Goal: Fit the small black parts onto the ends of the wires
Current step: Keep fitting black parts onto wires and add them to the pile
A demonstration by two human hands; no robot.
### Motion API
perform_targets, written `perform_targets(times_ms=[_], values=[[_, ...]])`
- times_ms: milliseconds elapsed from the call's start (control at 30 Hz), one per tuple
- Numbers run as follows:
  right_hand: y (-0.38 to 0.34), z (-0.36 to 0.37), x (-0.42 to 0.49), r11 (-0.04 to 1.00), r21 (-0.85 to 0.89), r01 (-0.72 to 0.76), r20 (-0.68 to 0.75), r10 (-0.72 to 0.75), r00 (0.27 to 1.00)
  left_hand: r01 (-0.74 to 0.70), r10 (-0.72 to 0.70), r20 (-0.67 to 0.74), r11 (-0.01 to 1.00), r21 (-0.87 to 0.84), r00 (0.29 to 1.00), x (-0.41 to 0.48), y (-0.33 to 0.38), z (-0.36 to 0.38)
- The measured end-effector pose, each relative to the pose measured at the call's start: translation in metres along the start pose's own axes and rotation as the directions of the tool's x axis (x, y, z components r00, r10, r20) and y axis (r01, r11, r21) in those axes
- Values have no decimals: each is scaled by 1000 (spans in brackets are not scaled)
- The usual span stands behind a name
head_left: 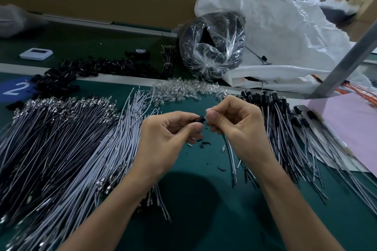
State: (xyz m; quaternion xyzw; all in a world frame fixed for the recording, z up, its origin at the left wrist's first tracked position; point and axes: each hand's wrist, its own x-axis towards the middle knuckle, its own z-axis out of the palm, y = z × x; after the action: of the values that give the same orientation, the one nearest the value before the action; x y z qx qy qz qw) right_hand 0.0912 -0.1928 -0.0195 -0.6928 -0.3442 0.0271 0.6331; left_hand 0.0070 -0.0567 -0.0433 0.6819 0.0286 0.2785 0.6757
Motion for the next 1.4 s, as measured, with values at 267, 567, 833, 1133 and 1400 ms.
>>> perform_targets(times_ms=[267,567,833,1133,1400], values=[[-2,-2,2,997,21,-68,29,68,997,-55,56,-10,996,64,998,1,-1,1],[-1,-1,0,997,17,-78,61,77,995,-122,121,13,980,156,993,0,-3,-1],[2,-13,-2,943,253,-214,204,164,965,-89,86,46,992,87,995,-2,-3,-1],[6,-9,-5,946,287,-148,166,103,981,-108,108,54,994,3,993,-8,-2,3],[1,-7,-7,937,321,-139,168,88,982,-153,153,51,988,-11,987,-9,4,6]])
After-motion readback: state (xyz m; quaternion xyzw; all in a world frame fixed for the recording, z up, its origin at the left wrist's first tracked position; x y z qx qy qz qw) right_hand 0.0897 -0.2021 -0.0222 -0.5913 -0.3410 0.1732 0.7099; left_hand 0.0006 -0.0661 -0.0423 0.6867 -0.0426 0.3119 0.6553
